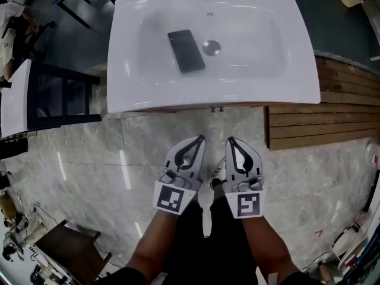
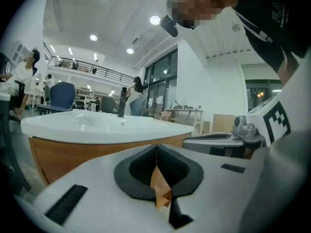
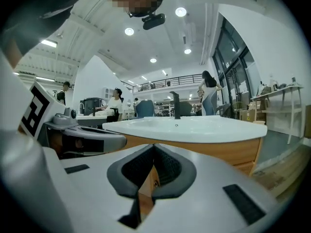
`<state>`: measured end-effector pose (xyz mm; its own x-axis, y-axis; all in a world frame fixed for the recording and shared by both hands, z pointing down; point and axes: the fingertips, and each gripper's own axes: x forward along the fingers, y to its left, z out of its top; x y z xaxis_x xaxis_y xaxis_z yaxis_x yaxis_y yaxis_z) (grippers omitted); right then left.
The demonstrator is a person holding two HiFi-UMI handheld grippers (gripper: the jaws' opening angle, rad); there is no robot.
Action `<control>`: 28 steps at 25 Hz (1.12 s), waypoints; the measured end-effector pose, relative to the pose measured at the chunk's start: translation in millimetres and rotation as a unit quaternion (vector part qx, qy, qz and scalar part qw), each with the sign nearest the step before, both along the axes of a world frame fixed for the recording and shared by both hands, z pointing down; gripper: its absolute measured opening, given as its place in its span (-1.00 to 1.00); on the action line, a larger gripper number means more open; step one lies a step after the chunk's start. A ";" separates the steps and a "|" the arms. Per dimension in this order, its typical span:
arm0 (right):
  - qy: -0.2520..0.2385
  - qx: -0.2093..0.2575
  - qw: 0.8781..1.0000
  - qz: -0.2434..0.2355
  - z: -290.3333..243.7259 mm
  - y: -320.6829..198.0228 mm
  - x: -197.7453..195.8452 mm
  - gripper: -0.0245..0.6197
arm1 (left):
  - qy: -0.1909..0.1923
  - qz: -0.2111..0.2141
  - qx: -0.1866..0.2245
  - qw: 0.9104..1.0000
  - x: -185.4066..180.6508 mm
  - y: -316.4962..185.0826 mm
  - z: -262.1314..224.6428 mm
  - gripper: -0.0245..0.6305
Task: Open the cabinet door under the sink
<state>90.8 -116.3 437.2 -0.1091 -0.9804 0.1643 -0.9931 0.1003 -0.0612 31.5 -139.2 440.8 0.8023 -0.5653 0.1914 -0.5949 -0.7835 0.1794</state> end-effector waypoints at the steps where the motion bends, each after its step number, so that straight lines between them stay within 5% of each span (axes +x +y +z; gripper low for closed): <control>1: -0.001 -0.004 1.000 0.001 12.2 -3.2 -0.7 -0.85 | -0.002 -0.002 -0.002 1.000 -1.0 -4.0 12.7 -0.85; 18: 0.026 -0.041 0.999 0.025 185.2 -39.4 5.3 -0.85 | -0.045 0.000 -0.003 0.999 0.8 -34.5 169.4 -0.85; 21: 0.030 -0.053 0.998 0.032 200.9 -45.5 8.4 -0.56 | -0.046 -0.002 -0.008 0.999 -1.8 -35.8 178.0 -0.85; 28: 0.048 -0.074 0.995 0.039 236.5 -62.0 16.4 -0.53 | -0.053 -0.003 -0.019 0.998 -5.6 -40.4 203.9 -0.85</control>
<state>107.2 -178.3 673.6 -0.0100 -0.9496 0.3132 -0.9995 0.0189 0.0255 25.8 -179.5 644.8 0.7736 -0.5602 0.2962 -0.6162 -0.7741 0.1453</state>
